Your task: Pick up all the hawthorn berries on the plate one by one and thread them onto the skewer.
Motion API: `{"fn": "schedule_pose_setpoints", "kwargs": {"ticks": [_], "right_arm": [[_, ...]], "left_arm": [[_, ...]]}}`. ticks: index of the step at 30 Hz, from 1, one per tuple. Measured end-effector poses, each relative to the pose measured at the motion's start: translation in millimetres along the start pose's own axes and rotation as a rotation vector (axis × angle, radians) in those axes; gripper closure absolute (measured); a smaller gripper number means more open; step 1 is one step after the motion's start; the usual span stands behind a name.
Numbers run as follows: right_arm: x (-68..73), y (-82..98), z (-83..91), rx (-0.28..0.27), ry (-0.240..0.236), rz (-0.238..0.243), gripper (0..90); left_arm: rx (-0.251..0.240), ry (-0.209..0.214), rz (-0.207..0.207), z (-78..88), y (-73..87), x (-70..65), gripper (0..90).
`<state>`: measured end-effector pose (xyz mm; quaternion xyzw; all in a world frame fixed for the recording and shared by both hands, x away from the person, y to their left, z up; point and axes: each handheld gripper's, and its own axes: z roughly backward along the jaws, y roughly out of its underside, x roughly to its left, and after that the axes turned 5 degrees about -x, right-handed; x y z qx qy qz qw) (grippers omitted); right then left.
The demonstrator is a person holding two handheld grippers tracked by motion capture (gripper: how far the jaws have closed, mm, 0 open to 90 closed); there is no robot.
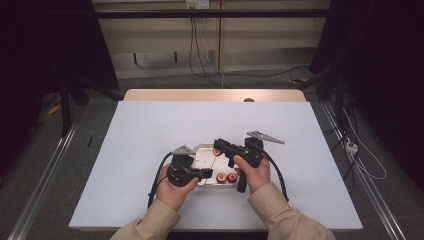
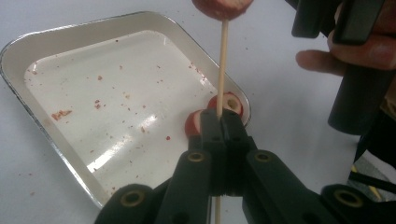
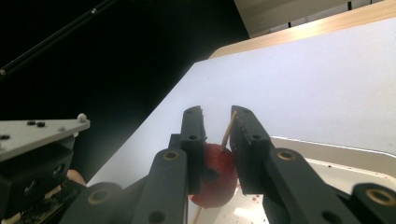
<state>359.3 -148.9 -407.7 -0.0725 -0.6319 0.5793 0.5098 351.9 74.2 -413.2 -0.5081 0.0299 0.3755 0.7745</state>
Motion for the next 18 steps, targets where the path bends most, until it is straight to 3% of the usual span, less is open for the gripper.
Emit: {"fn": "schedule_pose_setpoints", "kwargs": {"ticks": [1,2,3,5,6,8,9,10,11,16,18], "right_arm": [[1.8,4.9,-3.6,0.092,-0.036,-0.035,76.0],[8.3,17.8,-8.1,0.083,-0.048,-0.006,75.9],[11.8,18.8,-8.4,0.063,-0.03,0.017,76.0],[13.2,19.3,-10.2,0.094,-0.008,0.036,76.0],[12.9,16.8,-10.3,0.101,-0.014,0.035,76.0],[12.2,12.6,-9.5,0.074,-0.03,0.004,75.7],[13.3,12.1,-9.8,0.071,-0.029,0.024,74.5],[14.1,11.2,-10.2,0.058,-0.011,0.061,70.6],[13.6,10.2,-10.1,0.034,-0.006,0.058,68.2],[8.5,2.3,-4.7,0.008,-0.018,0.005,53.6],[5.7,-0.7,-1.6,0.013,0.003,0.03,47.0]], "left_arm": [[0.015,-0.037,0.005,2.6,-6.8,0.1,90.0],[0.015,-0.033,0.009,2.7,-7.5,1.8,90.0],[0.031,-0.004,0.033,1.2,-6.6,5.8,90.0],[0.027,-0.022,0.012,1.4,-5.4,4.2,90.0],[0.01,-0.011,0.023,2.6,-6.6,4.7,90.0],[-0.004,-0.018,0.016,4.6,-8.7,3.6,90.0],[0.007,-0.019,0.023,3.1,-8.9,3.2,90.0],[0.007,-0.023,0.028,2.5,-8.0,3.3,90.0],[0.024,-0.033,0.02,1.4,-6.5,3.6,90.0],[0.009,-0.045,0.02,7.1,-5.4,7.1,90.0],[0.015,-0.057,0.008,7.2,-4.4,7.9,89.9]]}}
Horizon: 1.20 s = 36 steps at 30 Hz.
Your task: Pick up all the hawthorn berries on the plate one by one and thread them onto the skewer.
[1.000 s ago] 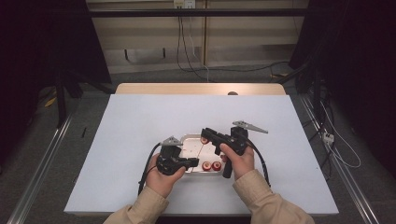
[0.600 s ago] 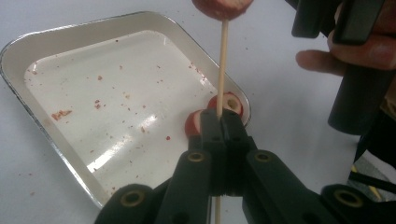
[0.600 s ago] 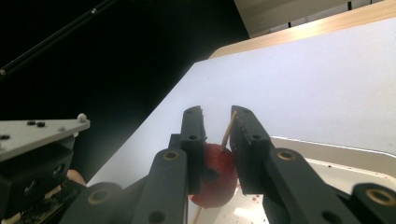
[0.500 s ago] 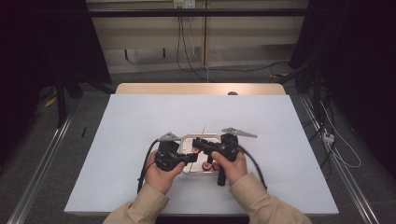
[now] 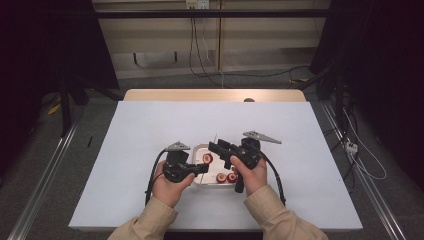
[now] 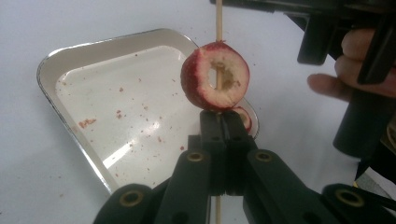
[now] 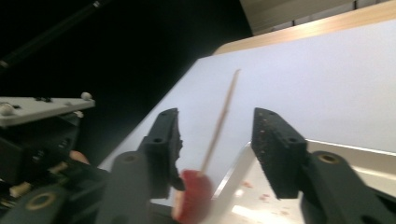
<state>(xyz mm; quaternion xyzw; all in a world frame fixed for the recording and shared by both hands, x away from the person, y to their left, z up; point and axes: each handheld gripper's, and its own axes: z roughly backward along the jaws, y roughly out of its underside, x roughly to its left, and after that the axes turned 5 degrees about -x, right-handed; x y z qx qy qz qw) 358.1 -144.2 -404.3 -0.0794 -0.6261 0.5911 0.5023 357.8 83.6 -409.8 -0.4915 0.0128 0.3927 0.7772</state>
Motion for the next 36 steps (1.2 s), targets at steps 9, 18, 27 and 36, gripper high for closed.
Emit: {"fn": "schedule_pose_setpoints", "kwargs": {"ticks": [9,18,27,36], "right_arm": [[-10.2,-1.7,14.1,0.013,0.01,-0.006,39.0],[-14.9,0.1,14.3,0.087,0.038,0.056,40.7],[-29.7,22.9,17.6,0.266,0.063,0.136,36.5],[-31.1,37.6,15.2,0.355,0.044,0.202,56.1]], "left_arm": [[-0.021,0.006,-0.023,2.1,3.0,-0.2,89.7],[-0.015,-0.007,-0.025,6.7,5.5,5.0,89.5],[-0.025,-0.006,-0.023,15.1,8.4,9.1,89.4],[-0.017,-0.013,-0.022,15.8,11.0,9.1,89.5]]}}
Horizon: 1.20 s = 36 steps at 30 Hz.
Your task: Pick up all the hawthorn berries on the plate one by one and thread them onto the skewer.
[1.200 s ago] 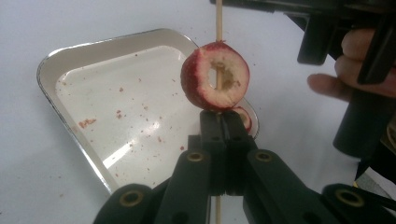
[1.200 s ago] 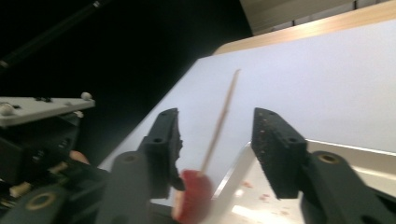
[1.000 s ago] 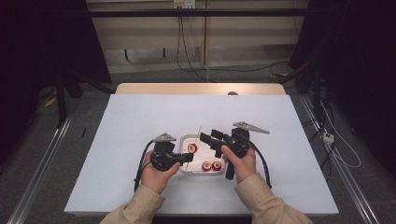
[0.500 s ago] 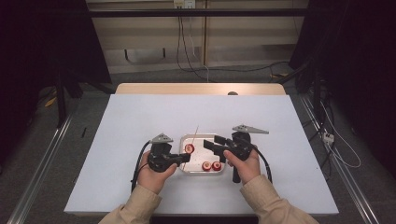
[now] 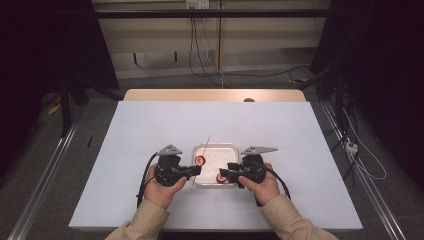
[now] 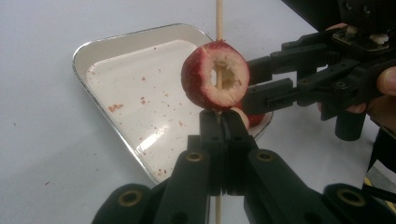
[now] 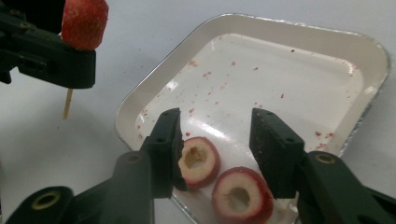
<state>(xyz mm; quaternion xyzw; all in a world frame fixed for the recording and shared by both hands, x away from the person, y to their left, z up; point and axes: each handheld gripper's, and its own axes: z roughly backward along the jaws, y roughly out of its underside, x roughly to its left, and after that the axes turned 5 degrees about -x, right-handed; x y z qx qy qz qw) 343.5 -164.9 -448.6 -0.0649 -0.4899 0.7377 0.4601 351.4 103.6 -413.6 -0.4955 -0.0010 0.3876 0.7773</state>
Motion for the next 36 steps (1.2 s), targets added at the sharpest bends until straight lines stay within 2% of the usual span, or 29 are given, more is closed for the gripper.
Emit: {"fn": "schedule_pose_setpoints", "kwargs": {"ticks": [5,6,9,13,16,18,22,25,29,32,34,35,36], "right_arm": [[2.3,5.9,-4.5,0.022,-0.008,0.0,57.8],[2.0,6.9,-5.1,0.012,0.001,0.01,58.9],[3.0,8.2,-6.0,0.001,-0.007,-0.003,58.3],[5.2,9.2,-6.6,-0.001,0.008,0.023,59.3],[4.0,6.3,-6.0,-0.006,-0.001,0.002,59.2],[2.1,3.6,-5.2,-0.003,0.002,0.023,64.8],[2.6,3.2,-7.5,0.046,-0.005,0.062,62.7],[6.3,4.7,-10.1,0.042,-0.016,0.072,61.9],[10.4,5.5,-14.6,0.046,-0.043,0.069,61.8],[12.7,5.8,-17.1,0.06,-0.059,0.059,66.8],[13.6,7.0,-19.3,0.073,-0.073,0.038,73.1],[13.1,7.7,-19.9,0.078,-0.072,0.031,74.2],[12.8,7.6,-19.6,0.066,-0.066,0.005,74.3]], "left_arm": [[0.0,0.0,-0.001,0.8,0.0,0.0,89.4],[0.001,-0.002,-0.001,1.2,-0.3,-0.3,89.4],[0.003,-0.001,-0.001,0.7,-0.1,-0.2,89.4],[0.01,-0.001,-0.003,-1.1,0.5,-0.7,89.4],[0.006,0.004,-0.004,-0.4,-0.6,-0.3,89.4],[-0.004,0.0,0.0,0.5,-1.5,-0.6,89.4],[-0.009,-0.001,0.007,1.4,-2.4,0.8,89.4],[-0.007,0.002,0.011,1.5,-3.0,2.1,89.4],[-0.006,0.0,0.012,1.6,-3.0,1.5,89.4],[-0.006,0.0,0.01,1.6,-3.0,1.3,89.4],[-0.006,0.001,0.013,1.2,-2.9,0.9,89.4],[-0.007,0.001,0.013,1.1,-2.7,0.7,89.4],[-0.002,0.003,0.009,1.4,-2.8,0.7,89.4]]}}
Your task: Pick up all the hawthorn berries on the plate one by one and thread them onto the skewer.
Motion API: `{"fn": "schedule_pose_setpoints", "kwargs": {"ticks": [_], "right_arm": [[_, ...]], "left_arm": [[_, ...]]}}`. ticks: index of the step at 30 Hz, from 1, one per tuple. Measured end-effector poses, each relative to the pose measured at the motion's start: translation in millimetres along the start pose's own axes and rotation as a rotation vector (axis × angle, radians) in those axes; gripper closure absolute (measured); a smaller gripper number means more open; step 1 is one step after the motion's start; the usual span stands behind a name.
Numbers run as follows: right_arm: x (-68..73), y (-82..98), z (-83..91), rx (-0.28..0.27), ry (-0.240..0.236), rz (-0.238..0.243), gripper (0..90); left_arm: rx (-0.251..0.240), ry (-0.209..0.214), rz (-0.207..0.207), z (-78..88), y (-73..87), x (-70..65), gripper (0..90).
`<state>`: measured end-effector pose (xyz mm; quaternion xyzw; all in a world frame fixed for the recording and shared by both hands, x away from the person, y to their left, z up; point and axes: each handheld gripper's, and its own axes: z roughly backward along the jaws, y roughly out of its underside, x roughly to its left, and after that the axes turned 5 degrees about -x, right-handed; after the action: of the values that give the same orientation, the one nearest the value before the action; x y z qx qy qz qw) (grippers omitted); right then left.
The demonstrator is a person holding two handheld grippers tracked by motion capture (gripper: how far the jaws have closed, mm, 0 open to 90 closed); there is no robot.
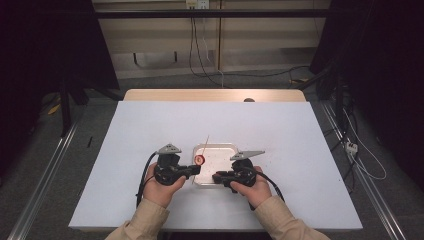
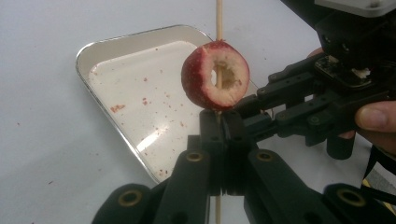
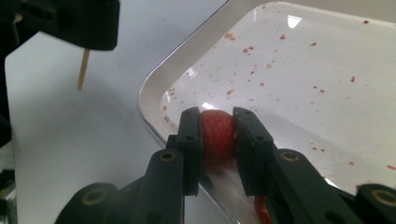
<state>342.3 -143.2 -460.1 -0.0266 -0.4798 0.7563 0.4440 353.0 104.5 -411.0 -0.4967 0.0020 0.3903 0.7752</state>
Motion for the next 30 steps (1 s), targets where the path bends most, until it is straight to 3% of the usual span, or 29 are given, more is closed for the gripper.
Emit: {"fn": "schedule_pose_setpoints", "kwargs": {"ticks": [4,6,8,11,14,16,19,23,27,30], "right_arm": [[-6.3,-5.4,4.6,-0.086,0.004,-0.078,74.3],[-8.4,-9.4,5.3,-0.115,0.031,-0.09,74.1],[-10.6,-13.5,2.8,-0.103,0.073,-0.025,74.0],[-12.5,-14.2,-3.3,-0.088,0.072,-0.036,73.3],[-8.2,-11.5,-5.3,-0.064,0.069,-0.016,62.8],[-7.5,-10.7,-3.7,-0.057,0.07,0.002,66.3],[-10.2,-10.1,0.6,-0.077,0.062,-0.026,65.3],[-9.5,-12.7,2.1,-0.079,0.058,-0.027,63.8],[-5.6,-18.3,-4.4,-0.058,0.062,-0.012,61.3],[-1.6,-21.5,-12.1,-0.023,0.075,0.031,62.0]], "left_arm": [[-0.002,0.003,0.005,-0.2,0.2,1.0,89.4],[-0.002,0.0,0.008,-0.3,0.5,1.4,89.4],[0.003,0.0,0.005,-0.7,0.7,2.0,89.4],[0.006,0.001,0.01,-1.1,1.2,3.3,89.4],[0.008,-0.001,0.013,-1.7,1.8,4.4,89.4],[0.015,0.001,0.014,-2.4,2.3,5.3,89.4],[0.017,0.001,0.013,-2.4,3.5,5.6,89.4],[0.019,0.001,0.016,-1.0,4.2,6.7,89.3],[0.025,0.002,0.013,0.1,5.2,7.1,89.3],[0.034,0.004,0.013,0.1,5.7,6.9,89.4]]}}
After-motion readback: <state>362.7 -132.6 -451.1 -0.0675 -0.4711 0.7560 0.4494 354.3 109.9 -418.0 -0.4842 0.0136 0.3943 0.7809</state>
